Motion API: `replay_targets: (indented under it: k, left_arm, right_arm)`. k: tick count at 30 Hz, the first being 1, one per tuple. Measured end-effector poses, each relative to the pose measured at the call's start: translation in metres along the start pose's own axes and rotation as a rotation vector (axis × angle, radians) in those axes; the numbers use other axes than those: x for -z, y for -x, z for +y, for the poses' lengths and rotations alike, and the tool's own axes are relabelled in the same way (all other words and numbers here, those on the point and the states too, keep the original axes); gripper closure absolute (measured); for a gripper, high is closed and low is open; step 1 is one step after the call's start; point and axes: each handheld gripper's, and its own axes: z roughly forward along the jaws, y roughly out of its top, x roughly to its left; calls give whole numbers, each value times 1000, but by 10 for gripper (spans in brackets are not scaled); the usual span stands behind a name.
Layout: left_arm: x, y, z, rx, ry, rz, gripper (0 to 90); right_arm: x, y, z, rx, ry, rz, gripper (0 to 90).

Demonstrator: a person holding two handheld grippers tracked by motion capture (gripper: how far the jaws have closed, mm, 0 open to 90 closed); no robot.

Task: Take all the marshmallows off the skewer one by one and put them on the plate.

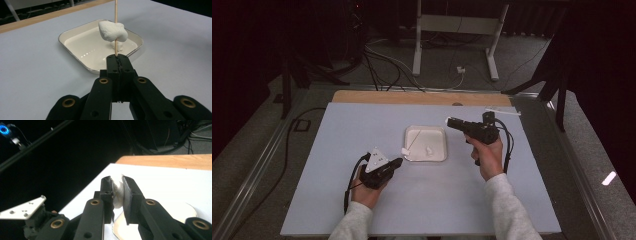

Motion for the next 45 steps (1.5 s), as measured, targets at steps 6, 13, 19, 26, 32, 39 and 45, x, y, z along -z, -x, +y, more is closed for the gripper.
replay_targets:
  k: [6, 13, 19, 26, 32, 39, 45]
  left_arm:
    - [0, -1, 0, 6, 0, -6, 900]
    - [4, -3, 1, 26, 22, -5, 900]
    - [2, -2, 0, 33, 21, -11, 900]
    - [2, -2, 0, 40, 22, -17, 900]
    - [1, -3, 0, 46, 21, -24, 900]
    - [1, -3, 0, 49, 21, -24, 900]
    - [0, -3, -1, 55, 22, -24, 900]
  right_arm:
    - [-13, 1, -8, 17, -40, -20, 797]
    - [-26, 1, -14, 43, -82, -66, 791]
    - [-42, 5, -22, 83, -149, -147, 783]
    - [-59, 14, -37, 101, -232, -216, 775]
    - [-69, 22, -46, 94, -281, -256, 754]
    - [-75, 28, -53, 92, -300, -294, 332]
    - [-71, 19, -50, 86, -270, -255, 232]
